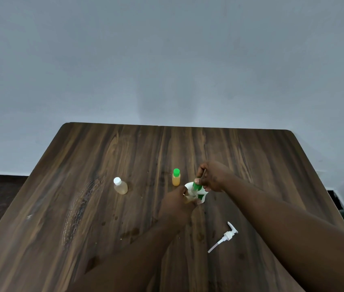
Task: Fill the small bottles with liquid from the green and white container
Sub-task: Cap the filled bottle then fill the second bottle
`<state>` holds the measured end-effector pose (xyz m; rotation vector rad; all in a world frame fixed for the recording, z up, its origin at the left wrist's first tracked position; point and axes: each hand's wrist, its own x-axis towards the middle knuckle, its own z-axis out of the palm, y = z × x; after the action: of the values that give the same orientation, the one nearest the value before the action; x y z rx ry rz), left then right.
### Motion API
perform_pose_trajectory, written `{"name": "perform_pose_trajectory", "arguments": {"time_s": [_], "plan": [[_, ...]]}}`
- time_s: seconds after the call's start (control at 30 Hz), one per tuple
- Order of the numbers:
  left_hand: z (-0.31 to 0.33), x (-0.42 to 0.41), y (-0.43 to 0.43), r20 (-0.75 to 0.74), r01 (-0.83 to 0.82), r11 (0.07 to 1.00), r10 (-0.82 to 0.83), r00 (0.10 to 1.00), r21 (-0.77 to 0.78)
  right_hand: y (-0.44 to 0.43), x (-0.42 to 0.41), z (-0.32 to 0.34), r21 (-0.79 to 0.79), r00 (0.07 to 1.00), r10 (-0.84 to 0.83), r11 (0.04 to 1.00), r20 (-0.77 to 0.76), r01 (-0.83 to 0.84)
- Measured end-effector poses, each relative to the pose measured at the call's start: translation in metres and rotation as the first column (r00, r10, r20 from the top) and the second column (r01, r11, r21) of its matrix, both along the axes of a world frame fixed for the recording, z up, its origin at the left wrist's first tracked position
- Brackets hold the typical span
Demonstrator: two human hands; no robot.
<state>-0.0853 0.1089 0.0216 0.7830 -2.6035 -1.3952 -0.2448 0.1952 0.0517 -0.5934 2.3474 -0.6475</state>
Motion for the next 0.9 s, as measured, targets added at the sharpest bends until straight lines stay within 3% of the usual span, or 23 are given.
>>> {"name": "perform_pose_trajectory", "arguments": {"time_s": [0.9], "plan": [[0.0, 0.001, 0.0, 0.003, 0.005, 0.999, -0.004, 1.0, -0.04, 0.003, 0.006, 0.006, 0.025, 0.998, 0.033, 0.999, -0.049, -0.031]]}}
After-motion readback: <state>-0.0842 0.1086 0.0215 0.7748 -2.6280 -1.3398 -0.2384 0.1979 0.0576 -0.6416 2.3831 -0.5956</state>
